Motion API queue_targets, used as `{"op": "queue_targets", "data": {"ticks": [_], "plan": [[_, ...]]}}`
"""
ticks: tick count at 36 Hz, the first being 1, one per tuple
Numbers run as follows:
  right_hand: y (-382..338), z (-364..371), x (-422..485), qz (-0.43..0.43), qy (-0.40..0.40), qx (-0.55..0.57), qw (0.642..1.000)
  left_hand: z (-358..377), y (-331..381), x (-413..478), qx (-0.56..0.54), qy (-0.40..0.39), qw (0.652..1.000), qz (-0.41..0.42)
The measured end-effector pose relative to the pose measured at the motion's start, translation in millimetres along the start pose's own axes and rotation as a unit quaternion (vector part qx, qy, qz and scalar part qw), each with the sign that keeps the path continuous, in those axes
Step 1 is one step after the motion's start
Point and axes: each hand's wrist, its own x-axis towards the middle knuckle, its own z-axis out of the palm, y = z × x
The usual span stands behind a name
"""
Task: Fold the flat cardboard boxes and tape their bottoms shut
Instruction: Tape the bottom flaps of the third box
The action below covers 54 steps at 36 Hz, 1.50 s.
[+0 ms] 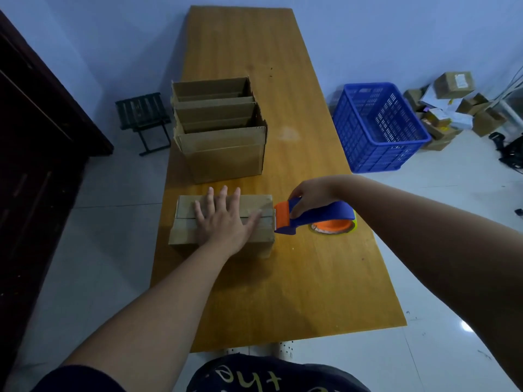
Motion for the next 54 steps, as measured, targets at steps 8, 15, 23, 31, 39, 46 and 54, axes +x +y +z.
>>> {"op": "queue_targets", "data": {"ticks": [8,15,23,31,39,46,54], "plan": [[-15,-10,14,0.048,-0.065,-0.025,0.996,-1,-1,0,-0.002,-0.011,1.000,0.001],[-15,-16,12,0.068,-0.114,-0.015,0.991,-1,1,-1,0.008,-0.003,1.000,0.004],[-21,-17,16,0.079,-0.130,-0.009,0.988,1,0,-2,0.007,0.016,1.000,0.007],[-23,5,29,0.089,-0.090,-0.074,0.989,-3,1,-3,0.005,0.000,1.000,0.007],[9,75,45,0.137,-0.060,-0.065,0.987,-6,3,-5,0.014,-0.007,1.000,0.001],[12,49,38,0.131,0.105,0.057,0.984,-5,1,-4,0.009,-0.008,1.000,0.006],[8,51,22,0.140,0.220,0.155,0.953,-9,11,-7,0.029,0.016,0.990,0.139]]}}
